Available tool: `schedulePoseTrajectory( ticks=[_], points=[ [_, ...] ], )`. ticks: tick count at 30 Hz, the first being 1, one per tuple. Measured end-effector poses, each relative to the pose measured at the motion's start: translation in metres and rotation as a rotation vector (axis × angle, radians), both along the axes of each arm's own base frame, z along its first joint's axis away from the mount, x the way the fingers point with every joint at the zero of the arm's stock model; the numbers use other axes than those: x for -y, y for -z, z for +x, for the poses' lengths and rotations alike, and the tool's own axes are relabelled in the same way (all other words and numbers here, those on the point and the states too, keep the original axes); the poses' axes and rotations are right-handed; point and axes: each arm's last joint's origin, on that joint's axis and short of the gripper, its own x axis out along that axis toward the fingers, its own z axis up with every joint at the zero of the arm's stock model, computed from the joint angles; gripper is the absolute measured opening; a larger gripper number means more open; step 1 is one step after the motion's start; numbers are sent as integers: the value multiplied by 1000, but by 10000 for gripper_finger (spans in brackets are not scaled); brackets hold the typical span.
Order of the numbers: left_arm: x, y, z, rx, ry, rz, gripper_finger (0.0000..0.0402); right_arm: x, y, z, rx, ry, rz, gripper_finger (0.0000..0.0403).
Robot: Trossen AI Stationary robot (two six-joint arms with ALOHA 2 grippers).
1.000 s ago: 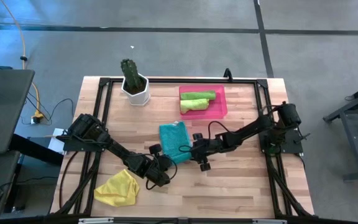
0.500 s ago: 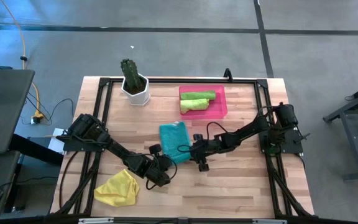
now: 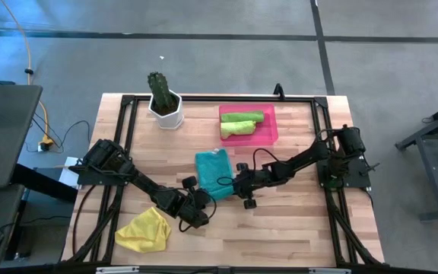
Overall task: Roll microfiber towels into tight, uniform cylinder then place into a basket
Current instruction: Roll the blue microfiber cloth
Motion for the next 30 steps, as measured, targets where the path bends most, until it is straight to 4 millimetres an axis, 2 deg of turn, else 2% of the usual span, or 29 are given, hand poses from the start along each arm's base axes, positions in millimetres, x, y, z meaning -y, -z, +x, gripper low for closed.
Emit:
schedulePoseTrajectory(
  ticks=[7,12,17,22,27,30],
  points=[
    [0,0,0,0,0,0,19,0,-18,-4,37,-62,-58,208],
    [0,0,0,0,0,-1,19,-2,-33,-12,35,-103,-140,217],
    [-2,0,1,-1,-5,-3,19,-17,-43,-16,91,-194,-171,217],
    [-6,0,3,1,-17,-11,19,-28,-29,-13,99,-278,-217,217],
    [-8,0,4,7,-21,-14,19,-24,-10,-4,103,-209,-275,217],
    [-7,0,4,7,-20,-14,19,-22,-7,-3,98,-185,-284,217]
  ],
)
